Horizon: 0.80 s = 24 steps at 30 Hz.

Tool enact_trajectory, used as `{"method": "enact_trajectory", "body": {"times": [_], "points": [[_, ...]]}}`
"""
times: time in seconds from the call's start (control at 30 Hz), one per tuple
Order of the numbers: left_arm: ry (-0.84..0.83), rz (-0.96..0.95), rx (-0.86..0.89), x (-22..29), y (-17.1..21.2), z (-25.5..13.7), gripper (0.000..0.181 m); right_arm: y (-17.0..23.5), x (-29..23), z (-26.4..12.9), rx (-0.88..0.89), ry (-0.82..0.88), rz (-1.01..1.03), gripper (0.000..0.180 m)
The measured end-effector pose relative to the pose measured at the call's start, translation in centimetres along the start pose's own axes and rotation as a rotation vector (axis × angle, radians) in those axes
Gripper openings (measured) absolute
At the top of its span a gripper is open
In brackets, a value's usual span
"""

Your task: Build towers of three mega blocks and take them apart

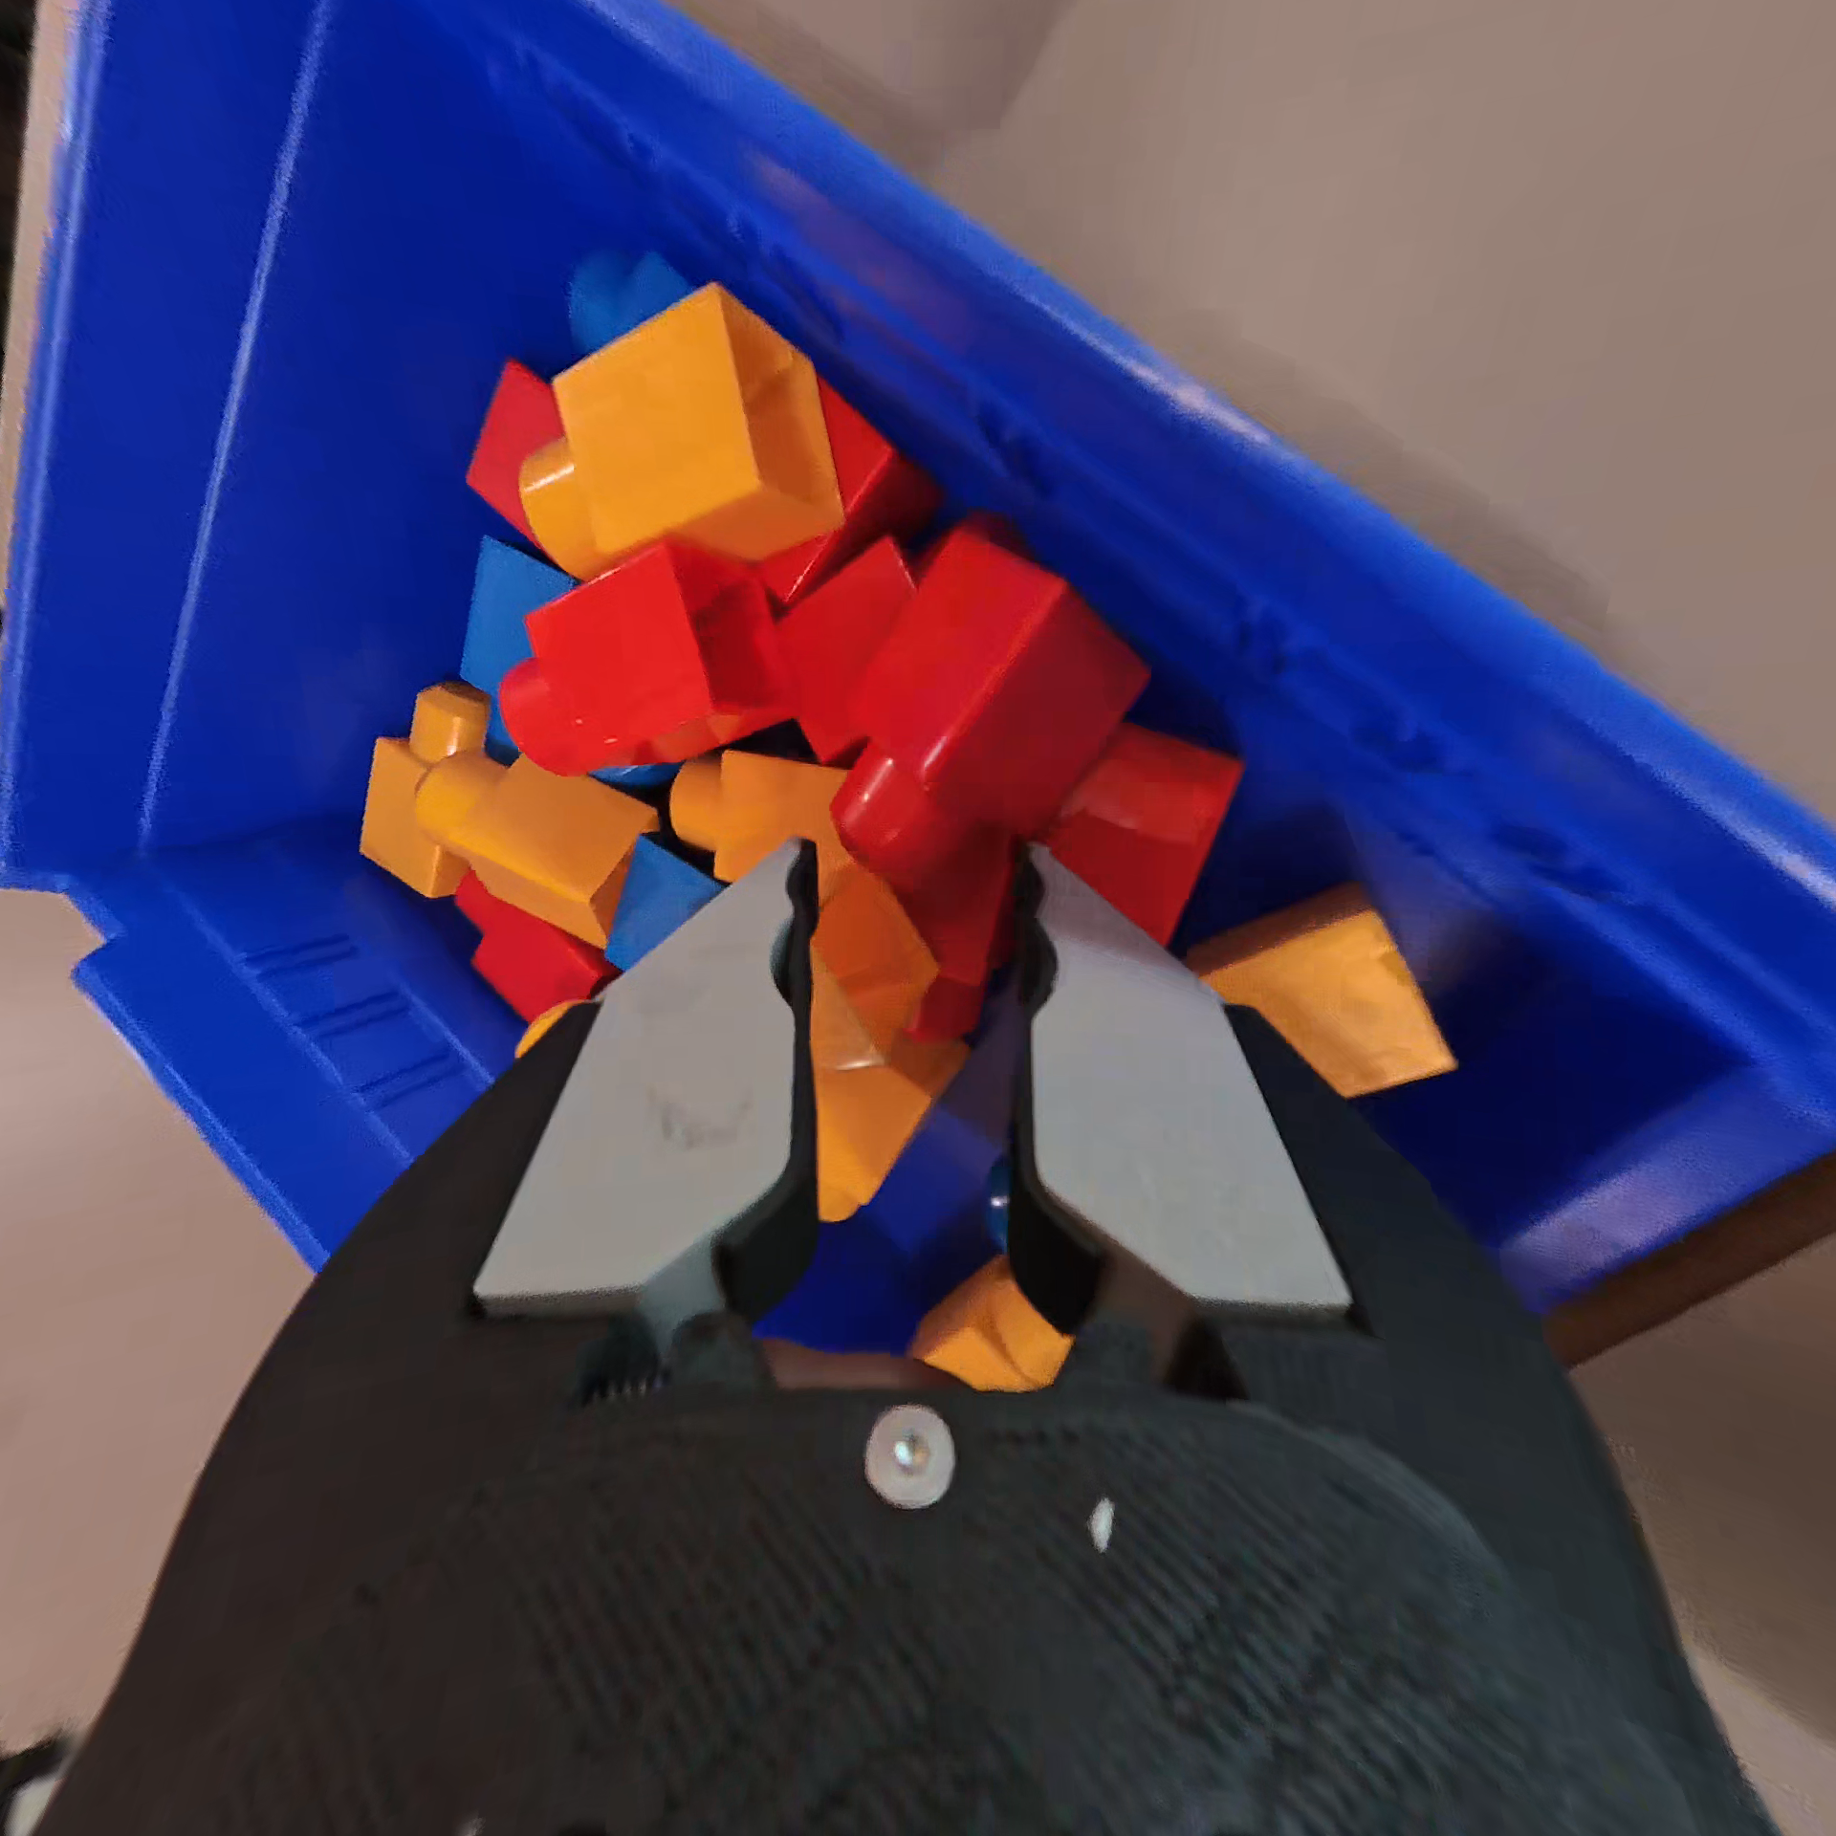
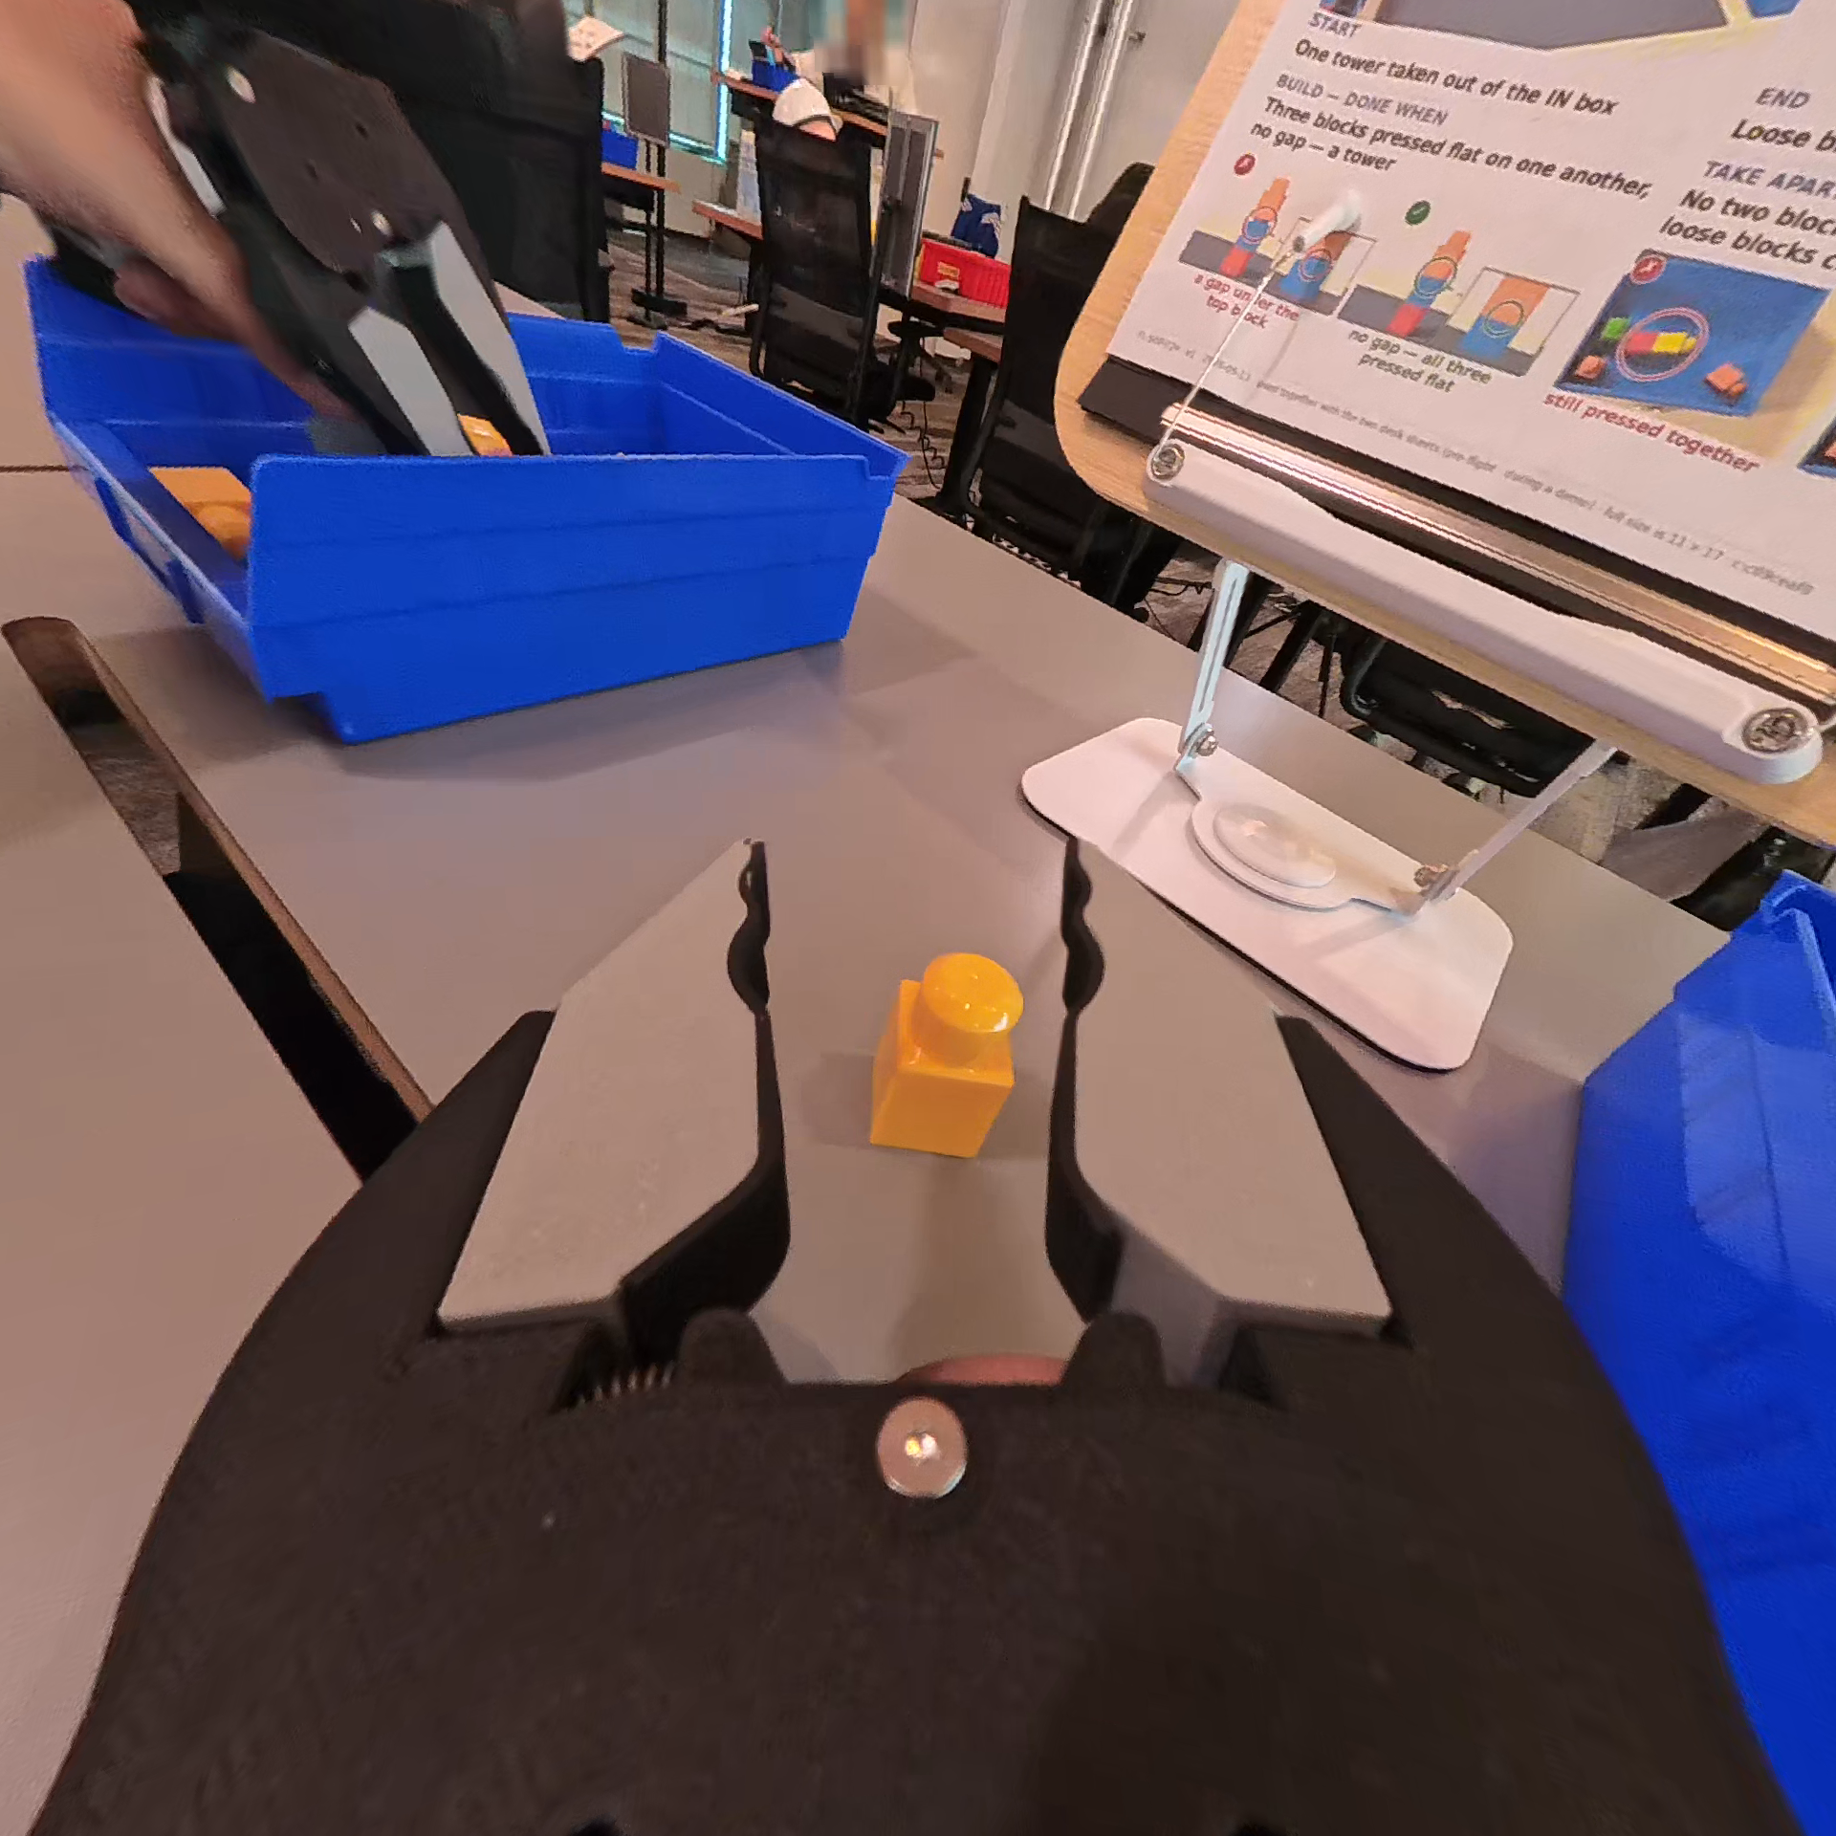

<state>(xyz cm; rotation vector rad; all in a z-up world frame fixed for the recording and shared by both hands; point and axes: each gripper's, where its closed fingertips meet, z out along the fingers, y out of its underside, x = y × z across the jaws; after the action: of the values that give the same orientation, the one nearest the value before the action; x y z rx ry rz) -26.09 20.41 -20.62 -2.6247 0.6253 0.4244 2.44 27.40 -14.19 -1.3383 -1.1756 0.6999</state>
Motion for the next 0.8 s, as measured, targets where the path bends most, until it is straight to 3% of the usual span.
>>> {"method": "enact_trajectory", "body": {"times": [0.03, 0.23, 0.37, 0.6, 0.7, 0.8], "points": [[-0.015, 0.029, -0.022, 0.0, 0.1, 0.3, 0.031, -0.1, -0.2, 0.0, 0.002, -0.005, -0.003, 0.057], [-0.163, 0.060, -0.041, -1.7, -0.2, -0.1, 0.000, -0.7, -0.7, -0.3, 0.019, -0.016, -0.031, 0.056], [-0.156, -0.050, 0.038, -1.5, -0.9, -2.3, 0.000, -0.9, -0.9, -0.7, 0.028, -0.015, -0.037, 0.055], [-0.242, -0.152, -0.004, -1.3, -1.0, -3.1, 0.000, -0.3, -0.7, -1.4, 0.020, -0.003, -0.022, 0.053], [-0.169, -0.431, -0.022, -0.8, -1.5, -1.9, 0.009, -0.4, -0.4, -1.6, 0.032, 0.002, -0.004, 0.053], [-0.041, -0.709, -0.030, 0.0, -2.1, -1.1, 0.047, -0.3, -0.3, -1.5, 0.025, -0.001, 0.006, 0.053]]}}
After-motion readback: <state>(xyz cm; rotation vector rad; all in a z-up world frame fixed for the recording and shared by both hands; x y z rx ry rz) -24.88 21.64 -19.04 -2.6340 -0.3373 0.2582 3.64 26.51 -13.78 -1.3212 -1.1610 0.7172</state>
